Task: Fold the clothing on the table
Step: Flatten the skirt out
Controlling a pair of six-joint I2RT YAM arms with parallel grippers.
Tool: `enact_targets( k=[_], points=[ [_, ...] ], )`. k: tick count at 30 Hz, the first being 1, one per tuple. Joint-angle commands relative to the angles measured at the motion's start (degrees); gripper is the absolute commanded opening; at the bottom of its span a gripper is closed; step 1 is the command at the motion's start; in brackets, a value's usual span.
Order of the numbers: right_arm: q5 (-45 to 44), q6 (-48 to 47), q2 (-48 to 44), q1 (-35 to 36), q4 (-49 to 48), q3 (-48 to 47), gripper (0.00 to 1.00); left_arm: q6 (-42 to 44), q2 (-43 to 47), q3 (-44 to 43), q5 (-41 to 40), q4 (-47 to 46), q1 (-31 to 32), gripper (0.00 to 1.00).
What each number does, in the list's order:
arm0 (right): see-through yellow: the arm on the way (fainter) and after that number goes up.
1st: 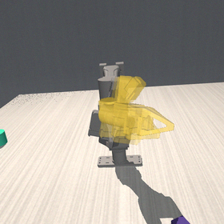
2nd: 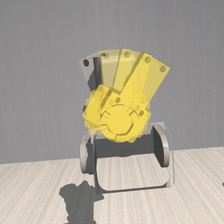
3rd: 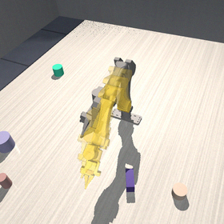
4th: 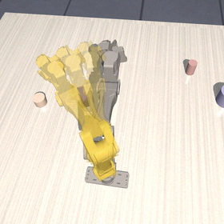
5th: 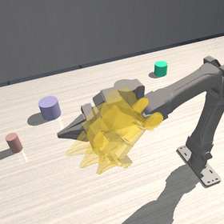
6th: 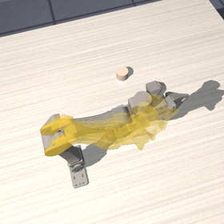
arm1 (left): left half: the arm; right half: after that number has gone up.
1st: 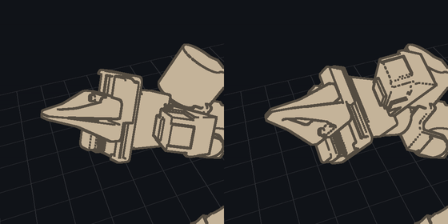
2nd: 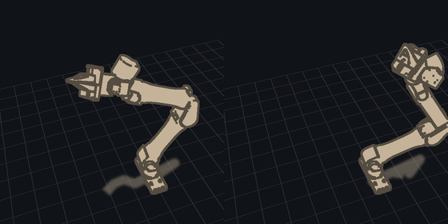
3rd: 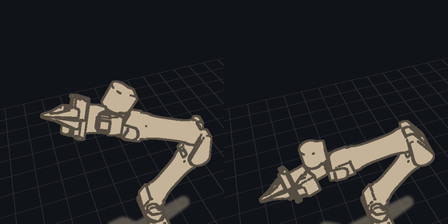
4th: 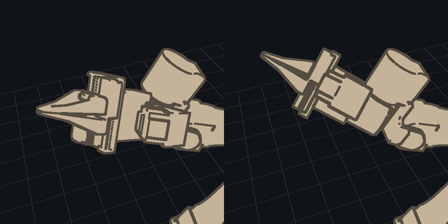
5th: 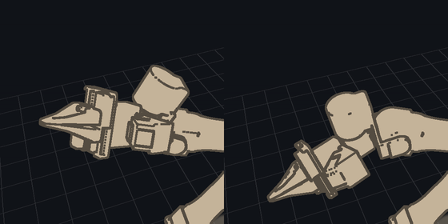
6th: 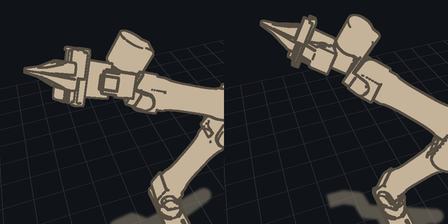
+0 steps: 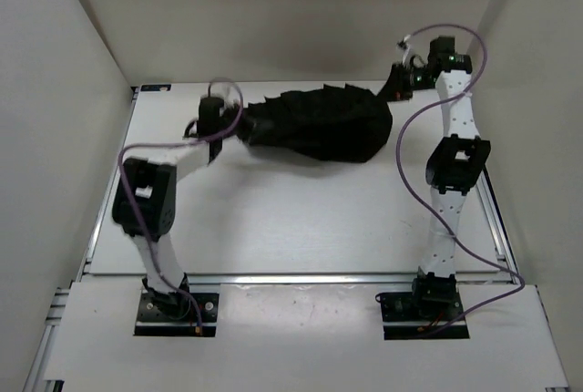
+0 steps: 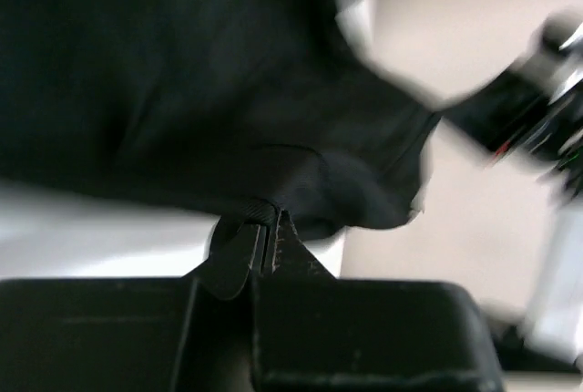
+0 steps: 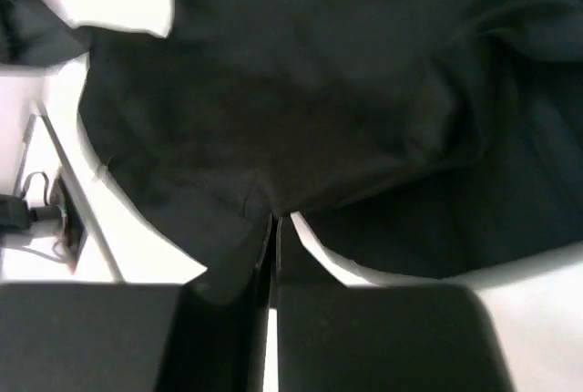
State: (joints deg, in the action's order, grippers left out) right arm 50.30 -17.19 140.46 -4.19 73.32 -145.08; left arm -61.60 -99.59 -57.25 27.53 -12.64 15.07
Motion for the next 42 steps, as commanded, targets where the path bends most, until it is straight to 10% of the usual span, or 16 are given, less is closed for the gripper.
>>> enact_targets(
  k=[1, 4, 6, 8, 13, 22, 27, 32, 36, 38, 42],
  points=[
    [13.6, 23.9, -7.7, -2.1, -28.3, -3.2, 0.0, 2.6, -8.3, -25.1, 4.5, -9.0, -2.9, 0.0],
    [13.1, 36.8, -13.5, -3.5, -51.9, -0.4, 0.0, 9.5, -14.4, -52.0, 2.8, -1.7, -1.7, 0.0],
    [13.4, 38.5, -11.4, -5.0, -49.7, -7.9, 0.0, 13.1, -14.6, -62.0, 3.1, 3.2, -1.4, 0.0],
    [15.7, 33.6, -9.3, -5.8, -40.0, -9.4, 0.0, 17.6, -9.9, -54.8, 3.3, 2.5, -0.9, 0.0],
    [12.8, 0.8, -5.0, -5.9, 2.2, -8.3, 0.0, 16.5, 13.6, -2.4, 1.2, -10.4, 0.2, 0.0],
    [-1.2, -16.8, -22.1, -4.7, 3.4, 49.7, 0.0, 13.0, 39.4, 47.5, -1.3, -4.7, 2.3, 0.0],
    [-6.1, -18.4, -26.5, -4.1, 2.2, 71.3, 0.0, 8.5, 62.2, 56.6, -4.6, 5.9, -6.0, 0.0],
    [-8.8, -17.9, -26.6, -4.2, -1.2, 73.8, 0.0, 3.9, 83.9, 62.1, 0.9, 20.3, -17.1, 0.0],
    [-11.3, -18.1, -27.1, -4.2, -3.9, 72.0, 0.0, -1.2, 95.5, 63.8, -0.5, 27.4, -12.6, 0.0],
    [-11.4, -17.4, -27.1, -4.7, -4.9, 70.7, 0.24, -1.9, 93.6, 63.8, -2.6, 25.6, -9.9, 0.0],
    [-7.7, -13.6, -29.1, -4.1, -4.9, 68.3, 0.48, 2.0, 88.2, 61.3, -2.8, 24.2, -5.4, 0.66]
  ],
)
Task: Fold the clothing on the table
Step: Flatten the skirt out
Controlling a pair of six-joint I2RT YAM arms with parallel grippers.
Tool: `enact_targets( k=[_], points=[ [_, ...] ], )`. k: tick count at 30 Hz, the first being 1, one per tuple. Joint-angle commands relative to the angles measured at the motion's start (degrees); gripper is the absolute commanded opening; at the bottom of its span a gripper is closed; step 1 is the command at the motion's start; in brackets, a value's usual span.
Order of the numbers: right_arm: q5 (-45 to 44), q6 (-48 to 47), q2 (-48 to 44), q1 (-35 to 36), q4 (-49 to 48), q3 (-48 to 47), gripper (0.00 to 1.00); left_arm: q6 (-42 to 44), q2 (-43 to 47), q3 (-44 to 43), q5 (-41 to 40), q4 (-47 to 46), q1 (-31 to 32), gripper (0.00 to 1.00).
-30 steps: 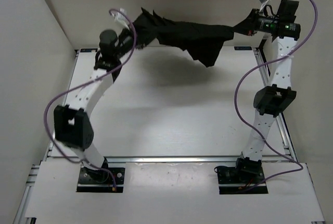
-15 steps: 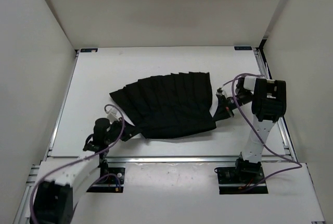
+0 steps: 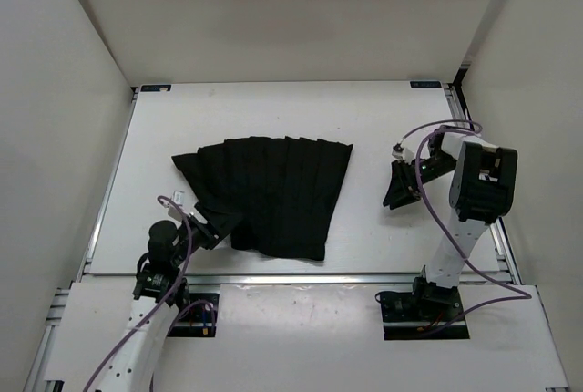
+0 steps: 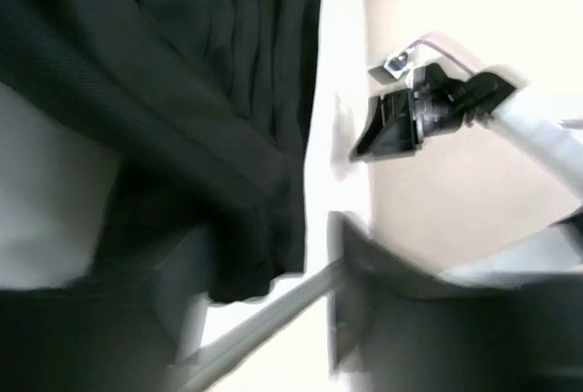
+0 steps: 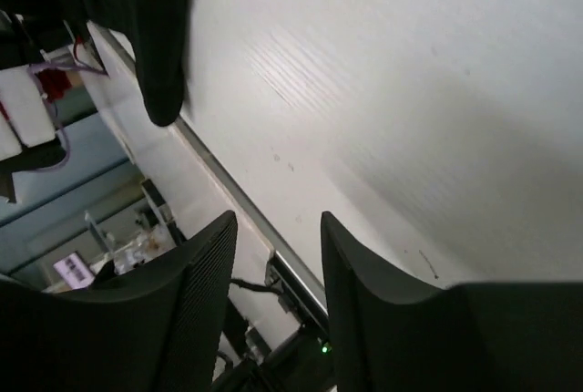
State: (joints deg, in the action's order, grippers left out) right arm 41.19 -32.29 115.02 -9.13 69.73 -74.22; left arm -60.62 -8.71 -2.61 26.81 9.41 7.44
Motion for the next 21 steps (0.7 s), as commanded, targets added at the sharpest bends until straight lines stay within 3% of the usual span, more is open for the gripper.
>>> enact_targets(
  k=[1, 3, 4, 5, 6, 7, 8, 9, 13, 16, 21],
  points=[
    [2.9, 1.5, -4.2, 1.2, -1.1, -2.3, 0.49, 1.8, -3.0, 5.8, -2.1, 4.8, 2.1, 0.87],
    [4.8, 2.4, -8.6, 4.9, -2.7, -0.2, 0.44, 7.0, -2.1, 2.8, -2.4, 10.2, 0.4, 0.97],
    [6.6, 3.0, -10.8, 5.8, -4.7, 1.3, 0.39, 9.5, -0.7, 3.1, -2.1, 13.8, -1.4, 0.95],
    [6.5, 4.9, -12.6, 8.0, -7.6, 2.5, 0.2, 10.3, 1.0, 1.1, -1.1, 17.1, -2.4, 0.92],
    [5.8, 6.6, -15.0, 10.2, -9.3, 3.0, 0.02, 11.1, 1.8, -0.4, -0.4, 18.5, -4.4, 0.81],
    [4.7, 9.7, -17.1, 11.2, -13.4, 3.8, 0.0, 12.2, 2.6, -0.8, 1.5, 21.2, -6.0, 0.7],
    [5.4, 11.6, -17.9, 12.6, -16.4, 4.2, 0.0, 12.6, 2.5, -1.9, 3.2, 21.7, -6.7, 0.53],
    [5.4, 11.9, -18.7, 13.9, -17.7, 4.3, 0.0, 13.4, 2.0, -3.0, 3.6, 22.1, -7.4, 0.45],
    [6.4, 14.2, -13.7, 16.0, -21.2, 1.7, 0.0, 14.1, 0.9, -7.5, -1.9, 22.7, -5.3, 0.0],
    [13.2, 18.1, -6.0, 16.6, -22.2, -6.9, 0.0, 14.8, -1.2, -10.0, -5.1, 24.3, -2.6, 0.0],
    [11.3, 16.2, 3.8, 23.9, -22.5, -16.1, 0.0, 18.3, -3.9, -11.6, -6.2, 28.6, -1.9, 0.0]
  ],
)
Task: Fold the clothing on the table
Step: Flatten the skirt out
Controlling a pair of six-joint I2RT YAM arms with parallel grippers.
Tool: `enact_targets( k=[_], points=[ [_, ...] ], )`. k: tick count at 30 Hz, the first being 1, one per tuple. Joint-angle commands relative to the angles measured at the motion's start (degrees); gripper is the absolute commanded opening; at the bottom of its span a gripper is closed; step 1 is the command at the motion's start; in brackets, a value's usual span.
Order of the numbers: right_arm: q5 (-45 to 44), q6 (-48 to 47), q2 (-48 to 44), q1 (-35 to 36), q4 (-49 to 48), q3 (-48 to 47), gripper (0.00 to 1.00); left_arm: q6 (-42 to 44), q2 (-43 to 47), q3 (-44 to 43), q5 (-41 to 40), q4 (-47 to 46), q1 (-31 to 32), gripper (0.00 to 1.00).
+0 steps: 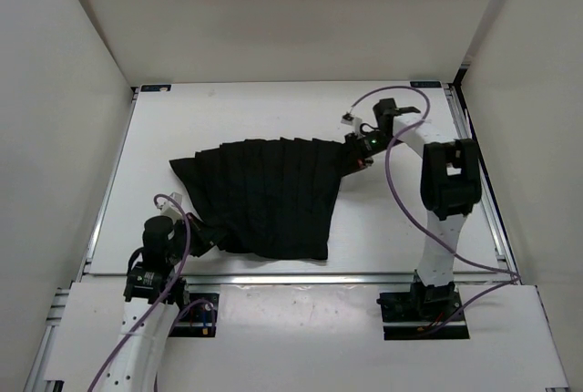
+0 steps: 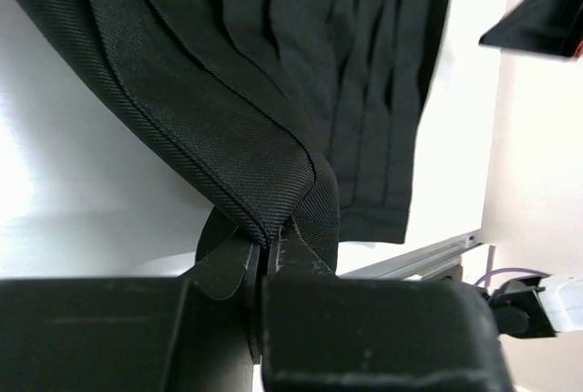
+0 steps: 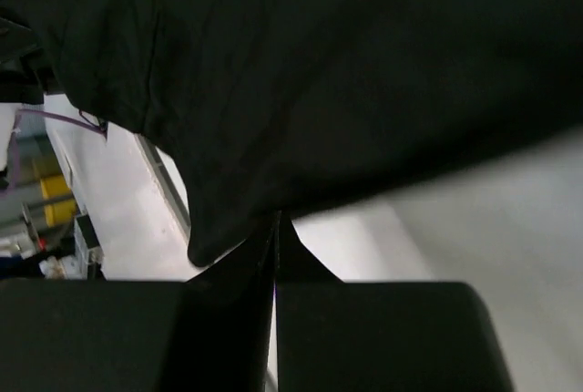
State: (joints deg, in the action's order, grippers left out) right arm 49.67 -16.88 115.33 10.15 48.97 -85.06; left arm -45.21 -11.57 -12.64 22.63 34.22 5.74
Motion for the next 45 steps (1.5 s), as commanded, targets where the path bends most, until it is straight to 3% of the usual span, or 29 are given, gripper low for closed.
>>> enact_targets(
  k=[1, 8, 15, 18, 20, 22, 24, 25, 30, 35, 38, 41, 43, 45],
  points=[
    [4.0, 2.9, 3.9, 5.1, -3.2, -7.3, 0.0, 2.7, -1.3, -1.9, -1.5, 3.4, -0.5, 0.01],
    [-0.8, 6.9, 12.5, 7.3, -4.8, -10.5, 0.0, 0.0, -2.1, -0.3, 1.2, 1.0, -3.5, 0.02],
    [-16.1, 11.5, 19.4, 4.5, -4.7, -20.2, 0.0, -5.1, -4.1, 1.2, 0.9, -5.0, 0.0, 0.07],
    [-23.5, 12.3, 21.5, 3.4, -5.9, -27.3, 0.0, -5.2, -9.4, 1.0, 0.8, -11.8, 2.1, 0.12],
    [-29.8, 13.3, 22.7, 3.4, -7.1, -31.0, 0.0, -4.3, -13.1, 0.3, 0.7, -14.2, 2.8, 0.31],
    [-32.2, 14.4, 22.7, 2.4, -8.2, -32.3, 0.0, -1.9, -16.0, -1.6, -0.5, -15.1, 2.4, 0.41],
    [-29.2, 14.2, 21.9, 1.9, -8.6, -33.5, 0.0, 0.4, -18.0, -4.0, -0.4, -14.4, 0.5, 0.62],
    [-25.4, 14.0, 20.7, 1.4, -8.7, -33.4, 0.0, 2.0, -18.0, -5.0, -0.4, -13.7, -1.1, 0.98],
    [-12.3, 10.7, 12.8, 1.0, -5.5, -29.7, 0.01, 7.0, -16.7, -10.1, 0.5, -6.4, -4.9, 0.99],
    [-8.0, 4.4, 6.9, -0.5, 5.0, -19.2, 0.33, 4.0, -15.4, -10.8, -3.5, 3.0, 4.3, 0.99],
    [-6.1, 2.5, 1.3, -1.9, 8.9, -7.6, 0.33, 1.0, -15.0, -7.5, -7.2, 5.1, 12.0, 0.98],
    [-5.5, 1.1, -3.3, -2.1, 11.1, 4.0, 0.37, -2.5, -10.2, -3.9, -8.7, 6.7, 14.5, 0.99],
    [-5.7, 0.0, -5.7, -0.7, 11.4, 10.4, 0.51, -1.1, -7.7, -2.4, -8.3, 10.8, 12.1, 0.98],
    [-5.3, 1.1, -6.9, -0.1, 9.5, 12.7, 0.78, 1.3, -4.8, -1.2, -7.3, 15.4, 7.3, 0.99]
  ],
)
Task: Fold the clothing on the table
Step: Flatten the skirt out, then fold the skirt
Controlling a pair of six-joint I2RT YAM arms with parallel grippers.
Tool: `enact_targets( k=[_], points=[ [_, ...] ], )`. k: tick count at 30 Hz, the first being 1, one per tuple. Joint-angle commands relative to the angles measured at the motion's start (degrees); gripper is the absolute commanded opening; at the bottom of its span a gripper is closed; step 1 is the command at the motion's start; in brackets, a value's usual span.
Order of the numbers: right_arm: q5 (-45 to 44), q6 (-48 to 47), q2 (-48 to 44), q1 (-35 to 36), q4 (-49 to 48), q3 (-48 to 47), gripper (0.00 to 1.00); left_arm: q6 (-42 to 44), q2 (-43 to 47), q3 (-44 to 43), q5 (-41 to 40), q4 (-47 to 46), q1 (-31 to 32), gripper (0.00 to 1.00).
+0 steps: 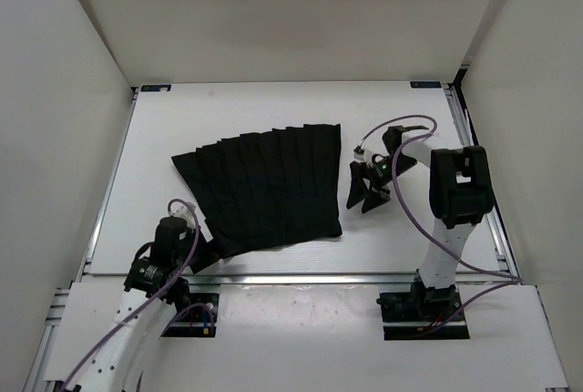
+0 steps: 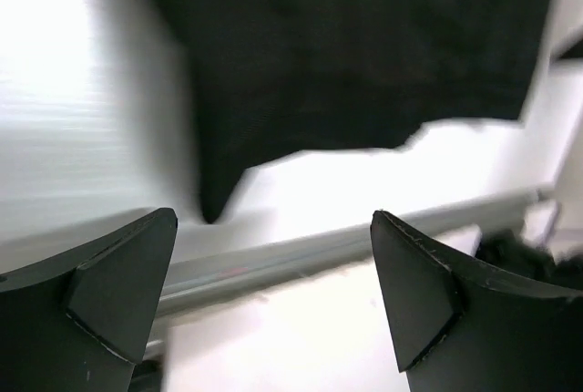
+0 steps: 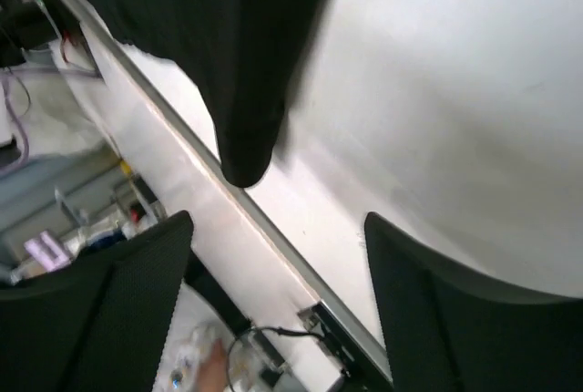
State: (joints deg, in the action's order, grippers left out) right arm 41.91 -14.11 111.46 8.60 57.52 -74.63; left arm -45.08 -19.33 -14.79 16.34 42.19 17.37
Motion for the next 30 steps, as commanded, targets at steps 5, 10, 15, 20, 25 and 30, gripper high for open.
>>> enact_targets(
  k=[5, 10, 15, 20, 25, 30],
  points=[
    [1.1, 0.3, -4.1, 3.8, -5.0, 4.8, 0.84, 6.8, 4.7, 2.9, 5.3, 6.6, -13.7, 0.99],
    [1.0, 3.3, -3.7, 6.4, -9.5, 9.4, 0.84, 4.8, 5.4, 3.1, 4.2, 4.7, -16.1, 0.99],
    [-0.4, 6.5, -5.5, 10.0, -15.2, 12.1, 0.83, 0.4, 7.0, 3.6, -2.0, 5.9, -12.5, 0.99],
    [-2.1, 6.9, -6.1, 12.0, -17.3, 13.0, 0.78, -2.7, 8.4, 4.8, -0.2, 2.6, -14.2, 0.99],
    [-0.7, 5.5, -4.5, 11.4, -17.3, 13.1, 0.72, -8.3, 6.8, 6.5, -3.0, -4.9, -10.2, 0.99],
    [-1.4, 4.8, -3.4, 11.4, -17.5, 13.3, 0.66, -13.5, 5.6, 7.6, -6.7, -8.5, -1.0, 0.99]
  ],
)
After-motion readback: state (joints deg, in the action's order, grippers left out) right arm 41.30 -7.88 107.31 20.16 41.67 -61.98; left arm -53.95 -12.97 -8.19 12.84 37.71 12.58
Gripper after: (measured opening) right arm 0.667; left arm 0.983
